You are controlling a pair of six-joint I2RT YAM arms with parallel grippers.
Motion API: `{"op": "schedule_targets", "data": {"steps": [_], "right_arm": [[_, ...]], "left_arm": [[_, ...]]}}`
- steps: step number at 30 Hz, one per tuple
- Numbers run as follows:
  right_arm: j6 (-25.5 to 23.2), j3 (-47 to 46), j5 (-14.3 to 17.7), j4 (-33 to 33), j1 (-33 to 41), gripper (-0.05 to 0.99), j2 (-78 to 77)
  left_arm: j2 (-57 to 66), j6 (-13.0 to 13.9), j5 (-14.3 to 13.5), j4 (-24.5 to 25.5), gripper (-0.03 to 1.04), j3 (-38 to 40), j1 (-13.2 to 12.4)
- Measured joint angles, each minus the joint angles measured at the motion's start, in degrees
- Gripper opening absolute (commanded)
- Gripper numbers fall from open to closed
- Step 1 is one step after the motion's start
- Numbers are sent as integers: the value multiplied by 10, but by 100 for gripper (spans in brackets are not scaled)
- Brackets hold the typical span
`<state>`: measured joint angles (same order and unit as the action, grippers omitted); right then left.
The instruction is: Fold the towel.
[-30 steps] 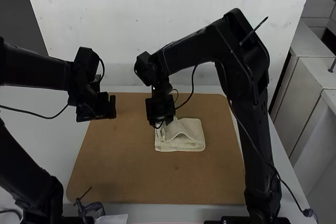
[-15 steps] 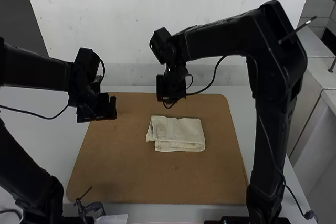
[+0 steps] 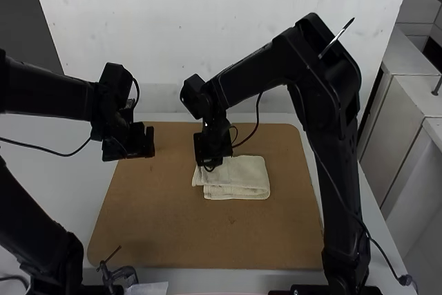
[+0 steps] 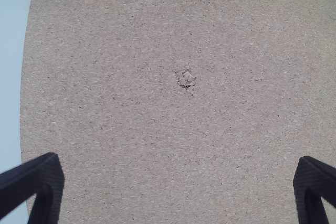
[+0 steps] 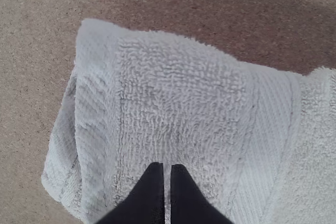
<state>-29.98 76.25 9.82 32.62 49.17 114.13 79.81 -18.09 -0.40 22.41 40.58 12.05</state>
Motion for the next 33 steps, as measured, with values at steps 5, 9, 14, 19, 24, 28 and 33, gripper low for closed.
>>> {"op": "schedule_targets", "data": {"steps": [5, 9, 14, 19, 24, 28, 33], "right_arm": [[0, 1, 1, 0, 6, 2, 23], [0, 3, 1, -1, 12, 2, 32], [0, 22, 1, 0, 12, 4, 31], [0, 22, -4, 21, -8, 46, 8], [0, 22, -9, 43, -54, 94, -74], [11, 0, -10, 43, -100, 96, -144], [39, -112, -3, 0, -172, 96, -222]], "left_arm": [[0, 0, 0, -2, 98, -2, 0], [0, 0, 0, -6, 98, -11, 0], [0, 0, 0, -10, 98, -12, -1], [0, 2, 0, -10, 98, -11, -1], [-3, 6, 3, -4, 98, -12, -2], [-30, 13, 5, 5, 98, -11, -2], [-59, 15, 5, 23, 98, -11, -2]]}}
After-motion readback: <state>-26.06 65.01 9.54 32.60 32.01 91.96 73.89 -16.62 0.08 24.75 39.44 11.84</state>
